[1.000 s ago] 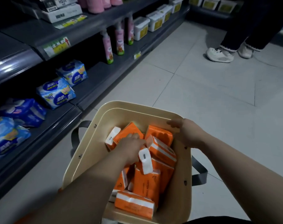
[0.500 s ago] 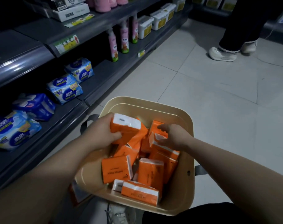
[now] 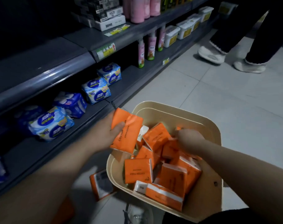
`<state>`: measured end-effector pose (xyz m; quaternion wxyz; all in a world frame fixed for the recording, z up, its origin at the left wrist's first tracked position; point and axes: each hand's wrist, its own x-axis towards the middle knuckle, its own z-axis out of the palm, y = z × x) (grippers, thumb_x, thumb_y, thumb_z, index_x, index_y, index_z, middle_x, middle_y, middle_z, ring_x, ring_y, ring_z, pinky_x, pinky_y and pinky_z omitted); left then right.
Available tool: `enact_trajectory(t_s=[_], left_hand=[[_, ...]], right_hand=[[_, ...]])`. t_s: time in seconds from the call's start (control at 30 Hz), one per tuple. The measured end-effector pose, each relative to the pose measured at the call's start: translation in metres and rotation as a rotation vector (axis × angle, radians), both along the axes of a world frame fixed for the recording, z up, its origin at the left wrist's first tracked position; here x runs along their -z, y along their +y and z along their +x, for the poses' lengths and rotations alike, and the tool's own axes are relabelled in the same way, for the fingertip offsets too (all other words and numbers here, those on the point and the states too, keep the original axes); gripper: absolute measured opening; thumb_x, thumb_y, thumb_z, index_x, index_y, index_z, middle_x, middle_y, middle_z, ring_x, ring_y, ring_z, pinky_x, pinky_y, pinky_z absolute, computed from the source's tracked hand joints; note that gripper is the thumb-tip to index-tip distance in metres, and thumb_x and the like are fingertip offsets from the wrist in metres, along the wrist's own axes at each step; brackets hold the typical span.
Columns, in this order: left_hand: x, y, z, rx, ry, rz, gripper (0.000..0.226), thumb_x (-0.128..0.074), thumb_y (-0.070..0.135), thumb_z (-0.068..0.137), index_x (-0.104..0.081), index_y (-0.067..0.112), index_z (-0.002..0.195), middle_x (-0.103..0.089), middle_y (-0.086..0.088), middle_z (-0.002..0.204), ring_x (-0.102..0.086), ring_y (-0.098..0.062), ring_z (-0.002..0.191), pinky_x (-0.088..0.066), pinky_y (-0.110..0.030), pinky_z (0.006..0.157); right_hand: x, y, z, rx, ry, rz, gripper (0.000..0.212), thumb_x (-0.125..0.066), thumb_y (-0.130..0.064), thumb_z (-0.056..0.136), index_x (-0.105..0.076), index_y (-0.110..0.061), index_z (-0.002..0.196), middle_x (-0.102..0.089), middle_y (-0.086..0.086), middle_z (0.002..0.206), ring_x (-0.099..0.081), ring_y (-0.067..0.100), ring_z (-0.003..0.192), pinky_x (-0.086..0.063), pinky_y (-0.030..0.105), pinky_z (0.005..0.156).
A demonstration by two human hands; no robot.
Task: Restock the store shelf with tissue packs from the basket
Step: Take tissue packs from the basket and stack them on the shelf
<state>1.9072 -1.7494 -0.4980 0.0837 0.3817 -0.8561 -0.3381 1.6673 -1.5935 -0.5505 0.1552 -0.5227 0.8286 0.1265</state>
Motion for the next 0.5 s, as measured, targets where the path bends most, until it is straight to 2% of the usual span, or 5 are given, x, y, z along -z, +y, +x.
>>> enact_trajectory(t_s=[0.07, 0.2, 0.33, 0.4, 0.5], left_hand=[[-0.008, -0.007, 0.009, -0.046, 0.009, 0.002, 0.056, -0.044, 0.038, 0.097, -0.026, 0.021, 0.147, -0.053, -0.004, 0.133, -0.052, -0.024, 0.119, -0.038, -0.028, 0.092], [-0.028, -0.020, 0.032, -0.163, 0.013, -0.068, 0.059, -0.040, 0.036, 0.099, -0.016, 0.019, 0.150, -0.050, -0.017, 0.136, -0.053, -0.033, 0.118, -0.038, -0.031, 0.092], [-0.057, -0.032, 0.071, -0.198, 0.009, -0.140, 0.060, -0.039, 0.024, 0.099, -0.008, 0.028, 0.149, -0.052, -0.021, 0.127, -0.058, -0.033, 0.094, -0.038, -0.031, 0.076], [-0.072, -0.035, 0.093, -0.226, -0.007, -0.149, 0.060, -0.040, 0.020, 0.097, -0.010, 0.031, 0.148, -0.053, -0.023, 0.121, -0.057, -0.034, 0.090, -0.038, -0.033, 0.074], [-0.094, -0.039, 0.130, -0.277, 0.009, -0.155, 0.058, -0.040, 0.020, 0.096, -0.011, 0.031, 0.146, -0.054, -0.020, 0.118, -0.058, -0.034, 0.090, -0.037, -0.034, 0.072]], right_hand=[[-0.020, -0.015, 0.002, 0.092, -0.095, -0.150, 0.036, -0.048, -0.021, 0.087, -0.054, -0.032, 0.122, -0.059, 0.008, 0.116, -0.061, 0.030, 0.101, -0.048, 0.033, 0.078], [-0.065, -0.039, 0.025, 0.174, -0.571, -0.502, 0.046, -0.044, 0.001, 0.085, -0.058, -0.025, 0.120, -0.061, 0.002, 0.116, -0.058, 0.019, 0.103, -0.048, 0.030, 0.089], [-0.108, -0.059, 0.060, 0.231, -0.875, -0.606, 0.051, -0.028, 0.015, 0.085, -0.054, -0.025, 0.103, -0.061, 0.004, 0.083, -0.052, 0.015, 0.062, -0.042, 0.027, 0.052], [-0.125, -0.069, 0.076, 0.220, -0.933, -0.628, 0.043, -0.025, 0.017, 0.085, -0.051, -0.017, 0.091, -0.058, 0.007, 0.077, -0.049, 0.014, 0.055, -0.038, 0.024, 0.047], [-0.144, -0.087, 0.108, 0.190, -0.905, -0.682, 0.035, -0.030, 0.009, 0.088, -0.053, -0.017, 0.085, -0.053, 0.005, 0.072, -0.047, 0.015, 0.060, -0.038, 0.025, 0.053]])
